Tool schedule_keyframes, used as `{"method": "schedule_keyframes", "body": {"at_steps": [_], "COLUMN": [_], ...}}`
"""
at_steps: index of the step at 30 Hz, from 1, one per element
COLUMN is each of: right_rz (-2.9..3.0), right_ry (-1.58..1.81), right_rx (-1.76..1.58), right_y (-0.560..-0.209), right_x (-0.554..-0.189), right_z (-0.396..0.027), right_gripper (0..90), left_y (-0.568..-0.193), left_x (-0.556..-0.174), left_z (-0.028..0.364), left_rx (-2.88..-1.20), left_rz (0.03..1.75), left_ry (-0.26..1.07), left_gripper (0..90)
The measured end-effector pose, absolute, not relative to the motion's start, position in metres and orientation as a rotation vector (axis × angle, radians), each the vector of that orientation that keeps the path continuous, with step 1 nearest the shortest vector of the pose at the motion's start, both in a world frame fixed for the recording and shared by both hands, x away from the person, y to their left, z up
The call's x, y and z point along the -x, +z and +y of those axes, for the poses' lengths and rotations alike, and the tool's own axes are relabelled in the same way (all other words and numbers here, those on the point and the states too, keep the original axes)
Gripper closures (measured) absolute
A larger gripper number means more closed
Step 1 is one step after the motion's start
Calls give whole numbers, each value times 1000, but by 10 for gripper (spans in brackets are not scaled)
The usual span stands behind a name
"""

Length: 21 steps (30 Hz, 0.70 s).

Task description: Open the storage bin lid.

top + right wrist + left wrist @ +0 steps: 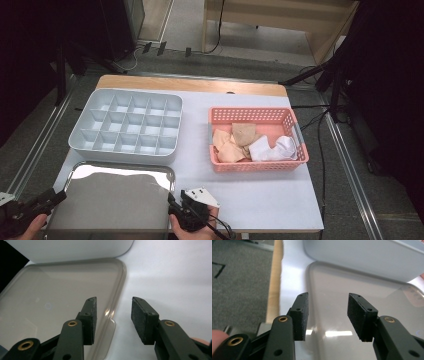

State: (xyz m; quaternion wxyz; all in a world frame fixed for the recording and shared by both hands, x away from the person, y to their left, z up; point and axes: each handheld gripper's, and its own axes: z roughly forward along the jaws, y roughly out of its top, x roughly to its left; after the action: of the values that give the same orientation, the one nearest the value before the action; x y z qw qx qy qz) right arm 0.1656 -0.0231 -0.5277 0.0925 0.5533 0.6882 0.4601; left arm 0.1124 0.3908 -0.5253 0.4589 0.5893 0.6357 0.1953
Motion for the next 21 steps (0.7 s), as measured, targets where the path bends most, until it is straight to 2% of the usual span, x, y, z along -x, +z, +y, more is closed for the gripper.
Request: {"method": "schedule_keyframes", "body": {"at_steps": [21], "right_rz": [1971], "right_ry": [1417], "right_rx": [-1503], "right_y": [-501], "right_x": [-178], "right_z": [-69], "right_gripper": [544], "left_y": [-508], "left_x": [-144], "left_z": [323], "left_rx": [-1429], "left_rz": [1418], "left_ry": [478], "left_gripper": [424]}}
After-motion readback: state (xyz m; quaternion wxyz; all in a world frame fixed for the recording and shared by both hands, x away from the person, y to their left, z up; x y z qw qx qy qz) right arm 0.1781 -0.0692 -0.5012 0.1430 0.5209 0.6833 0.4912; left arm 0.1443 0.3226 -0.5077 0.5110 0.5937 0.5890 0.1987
